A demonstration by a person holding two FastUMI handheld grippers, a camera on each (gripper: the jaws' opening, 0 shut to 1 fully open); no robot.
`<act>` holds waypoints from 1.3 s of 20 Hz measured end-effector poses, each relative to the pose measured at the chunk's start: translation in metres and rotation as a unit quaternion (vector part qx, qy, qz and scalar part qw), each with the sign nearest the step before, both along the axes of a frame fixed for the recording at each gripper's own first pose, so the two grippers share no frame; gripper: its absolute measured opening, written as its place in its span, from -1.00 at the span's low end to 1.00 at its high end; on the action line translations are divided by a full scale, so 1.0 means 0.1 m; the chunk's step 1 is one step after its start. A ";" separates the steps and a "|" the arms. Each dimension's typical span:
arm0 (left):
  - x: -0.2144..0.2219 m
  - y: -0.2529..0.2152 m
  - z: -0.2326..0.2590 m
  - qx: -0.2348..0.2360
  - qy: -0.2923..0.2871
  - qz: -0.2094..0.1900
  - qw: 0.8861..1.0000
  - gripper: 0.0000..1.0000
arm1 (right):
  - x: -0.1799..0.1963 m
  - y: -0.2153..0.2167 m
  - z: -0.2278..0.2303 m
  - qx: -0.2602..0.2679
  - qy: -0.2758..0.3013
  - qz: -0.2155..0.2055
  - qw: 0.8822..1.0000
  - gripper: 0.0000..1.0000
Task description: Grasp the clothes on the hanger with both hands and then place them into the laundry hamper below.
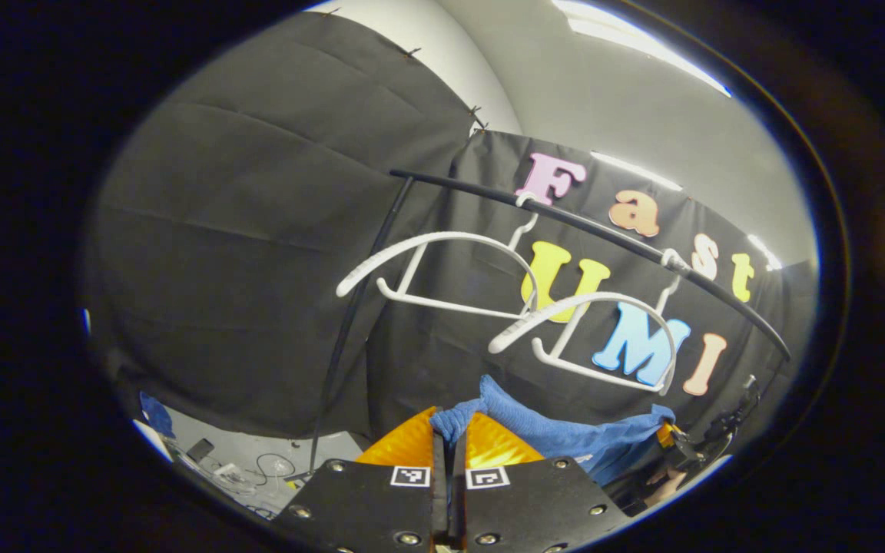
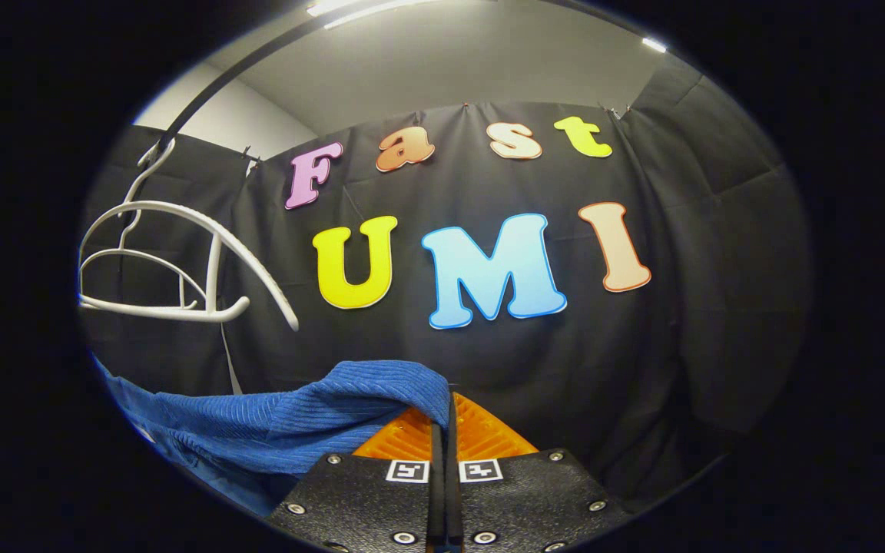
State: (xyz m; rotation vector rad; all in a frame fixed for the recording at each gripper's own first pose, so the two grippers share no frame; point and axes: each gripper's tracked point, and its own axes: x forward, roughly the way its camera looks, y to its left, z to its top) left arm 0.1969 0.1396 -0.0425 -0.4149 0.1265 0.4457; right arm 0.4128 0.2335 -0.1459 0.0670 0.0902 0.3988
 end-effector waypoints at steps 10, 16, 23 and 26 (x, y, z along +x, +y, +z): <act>-0.68 -0.30 -0.26 0.009 0.048 -0.019 0.999 -0.96 | -0.78 -0.37 -0.35 -0.033 0.085 -0.008 0.996 -1.00; -0.78 -0.49 -0.38 0.016 0.063 -0.112 0.992 -0.96 | -1.41 -0.57 -0.42 -0.074 0.111 -0.035 0.990 -1.00; -0.74 -0.71 -0.62 0.004 0.066 -0.251 0.966 -0.87 | -2.37 -0.46 -0.38 -0.111 0.137 -0.064 0.982 -1.00; -0.79 -0.79 -0.96 -0.012 0.087 -0.299 0.950 -0.96 | -2.86 -0.33 -0.45 -0.124 0.147 -0.069 0.979 -0.99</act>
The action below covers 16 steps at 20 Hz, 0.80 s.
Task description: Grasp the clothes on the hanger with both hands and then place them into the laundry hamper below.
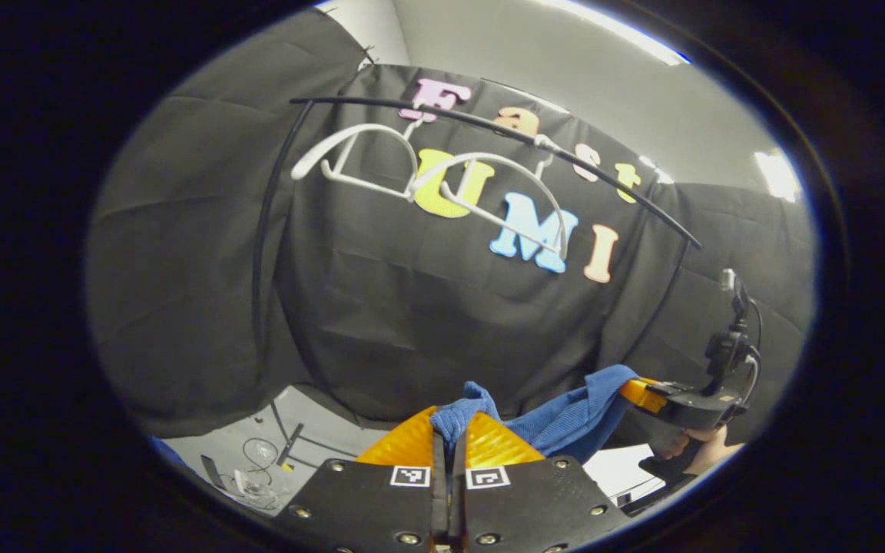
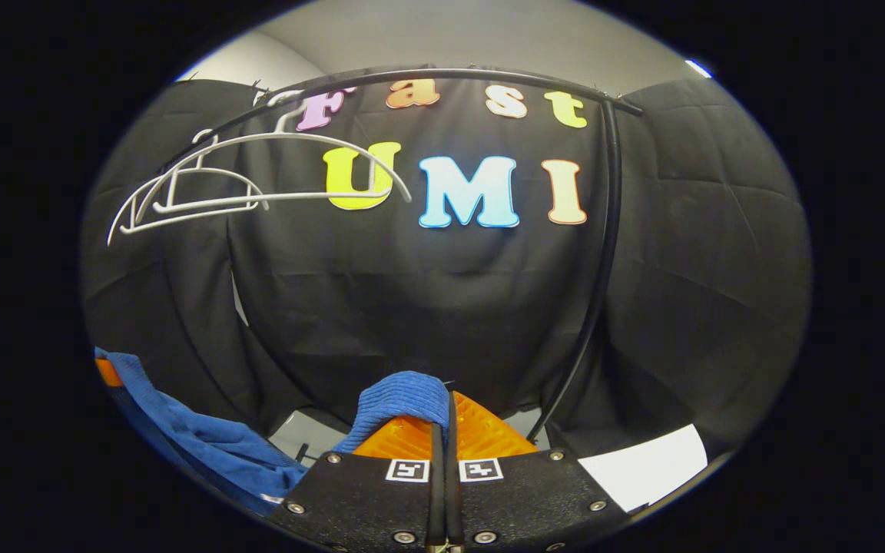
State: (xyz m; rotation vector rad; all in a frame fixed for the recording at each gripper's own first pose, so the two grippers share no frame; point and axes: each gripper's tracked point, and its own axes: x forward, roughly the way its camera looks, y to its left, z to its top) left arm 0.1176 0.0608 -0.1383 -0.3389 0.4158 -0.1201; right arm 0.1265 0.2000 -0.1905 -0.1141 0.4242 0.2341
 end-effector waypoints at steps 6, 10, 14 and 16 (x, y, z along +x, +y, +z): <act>-0.36 -0.02 -0.78 0.016 0.060 -0.061 0.996 -0.96 | -0.86 0.15 -0.64 0.002 0.101 -0.021 0.995 -1.00; -0.33 -0.16 -1.34 0.016 0.090 -0.064 0.994 -0.96 | -1.19 0.13 -1.12 0.004 0.167 -0.036 0.985 -0.99; -0.39 -0.32 -2.00 0.027 0.128 -0.081 0.988 -0.96 | -1.37 0.04 -1.57 -0.013 0.198 -0.045 0.979 -0.99; -0.37 -0.40 -2.21 0.040 0.140 -0.091 0.985 -1.00 | -1.43 0.04 -1.81 -0.006 0.218 -0.054 0.975 -0.99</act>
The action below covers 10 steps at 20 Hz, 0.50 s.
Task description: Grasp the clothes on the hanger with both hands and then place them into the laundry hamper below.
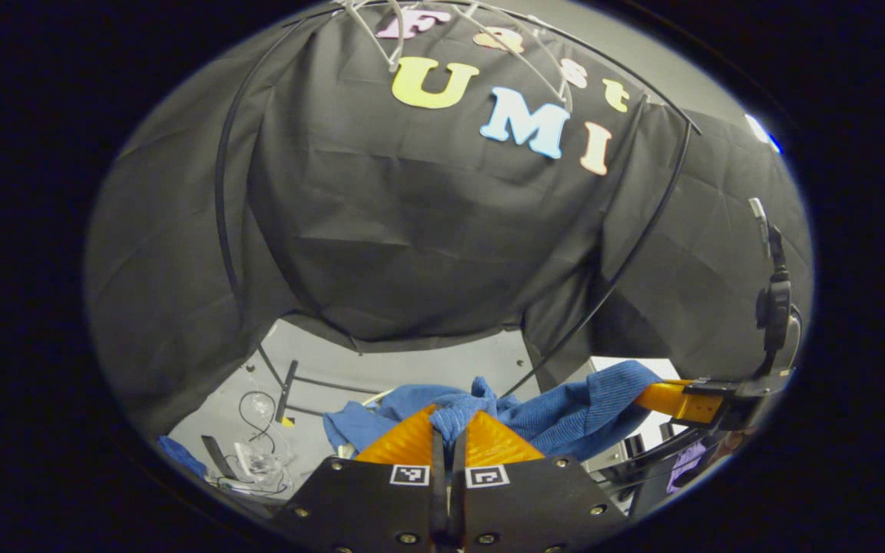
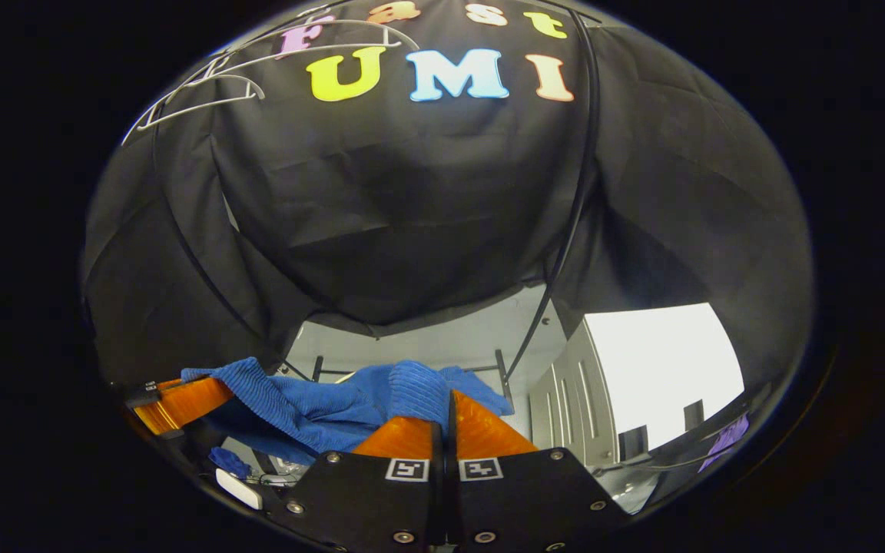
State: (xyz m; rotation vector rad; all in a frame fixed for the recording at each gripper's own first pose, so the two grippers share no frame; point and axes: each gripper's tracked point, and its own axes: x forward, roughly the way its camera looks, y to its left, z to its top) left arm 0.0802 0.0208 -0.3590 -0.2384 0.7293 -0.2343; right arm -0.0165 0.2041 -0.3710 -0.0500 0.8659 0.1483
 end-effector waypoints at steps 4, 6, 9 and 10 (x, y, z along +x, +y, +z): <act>0.04 -0.20 -0.36 0.016 0.023 -0.015 0.999 -0.96 | -0.11 0.02 -0.40 0.008 0.038 -0.018 0.999 -0.96; 0.07 -0.25 -0.48 0.027 0.029 -0.021 0.999 -0.96 | -0.15 0.02 -0.54 0.015 0.052 -0.026 0.998 -0.99; 0.09 -0.30 -0.62 0.044 0.031 -0.037 0.998 -0.96 | -0.15 -0.04 -0.63 0.016 0.064 -0.033 0.997 -0.99; 0.09 -0.32 -0.66 0.043 0.034 -0.039 0.998 -0.96 | -0.16 -0.06 -0.66 0.016 0.067 -0.033 0.997 -0.99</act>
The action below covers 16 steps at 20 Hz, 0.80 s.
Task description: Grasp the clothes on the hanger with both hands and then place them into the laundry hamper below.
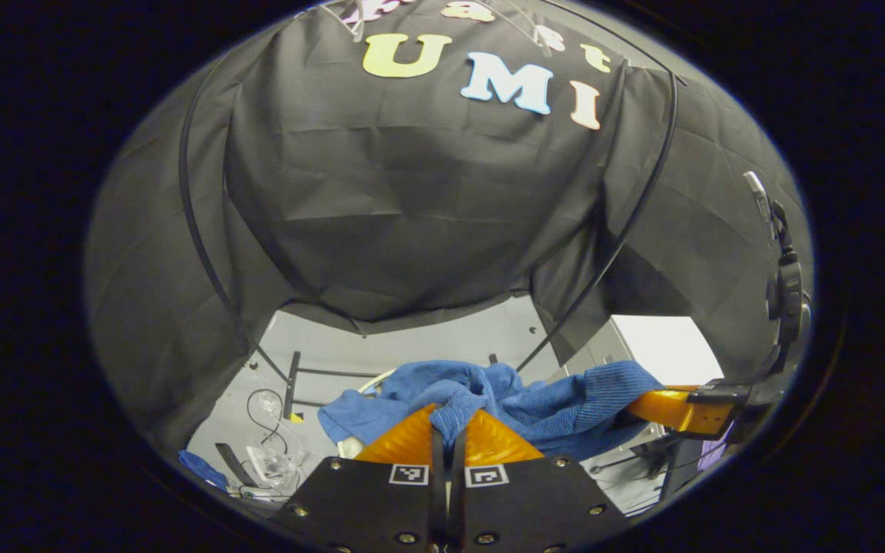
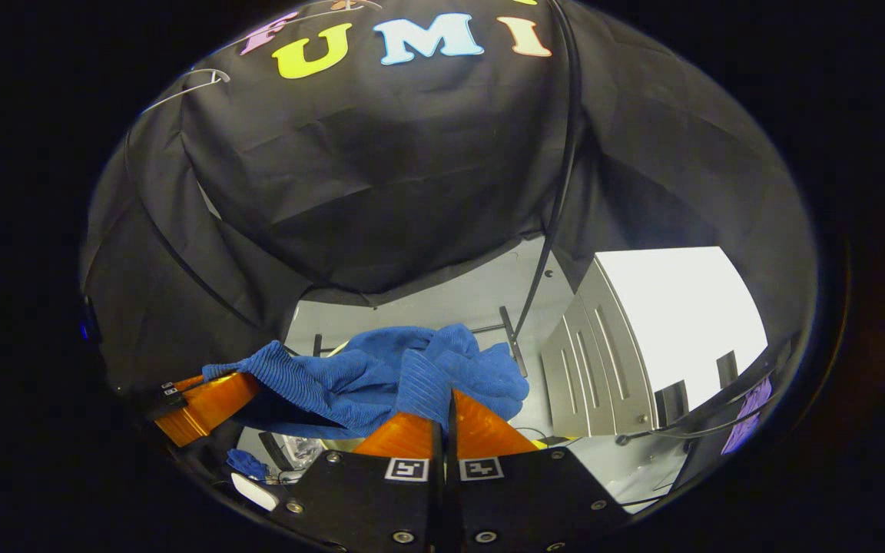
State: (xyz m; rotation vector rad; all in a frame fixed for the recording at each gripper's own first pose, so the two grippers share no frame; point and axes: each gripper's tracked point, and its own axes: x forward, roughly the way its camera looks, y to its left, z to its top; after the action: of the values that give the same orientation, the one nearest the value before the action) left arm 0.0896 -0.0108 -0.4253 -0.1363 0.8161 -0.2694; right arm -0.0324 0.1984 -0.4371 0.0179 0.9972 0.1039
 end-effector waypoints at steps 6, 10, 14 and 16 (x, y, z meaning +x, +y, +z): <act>-0.05 0.02 -0.14 0.010 0.012 -0.015 1.000 -0.95 | -0.03 -0.01 -0.06 0.000 0.013 0.013 1.000 -0.98; -0.09 0.04 -0.22 0.009 0.021 -0.013 1.000 -1.00 | -0.06 0.02 -0.09 0.001 0.018 0.016 1.000 -0.95; -0.13 0.09 -0.23 0.008 0.025 -0.008 1.000 -0.96 | -0.08 0.01 -0.07 0.001 0.020 0.009 1.000 -0.91; -0.17 0.14 -0.25 0.008 0.034 -0.004 0.999 -0.88 | -0.09 0.03 -0.05 0.009 0.024 0.006 1.000 -0.91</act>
State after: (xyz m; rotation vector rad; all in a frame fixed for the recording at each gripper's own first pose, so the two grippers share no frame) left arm 0.0730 0.0028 -0.4505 -0.1272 0.8868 -0.2675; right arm -0.0414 0.2010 -0.4426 0.0303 1.0449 0.1233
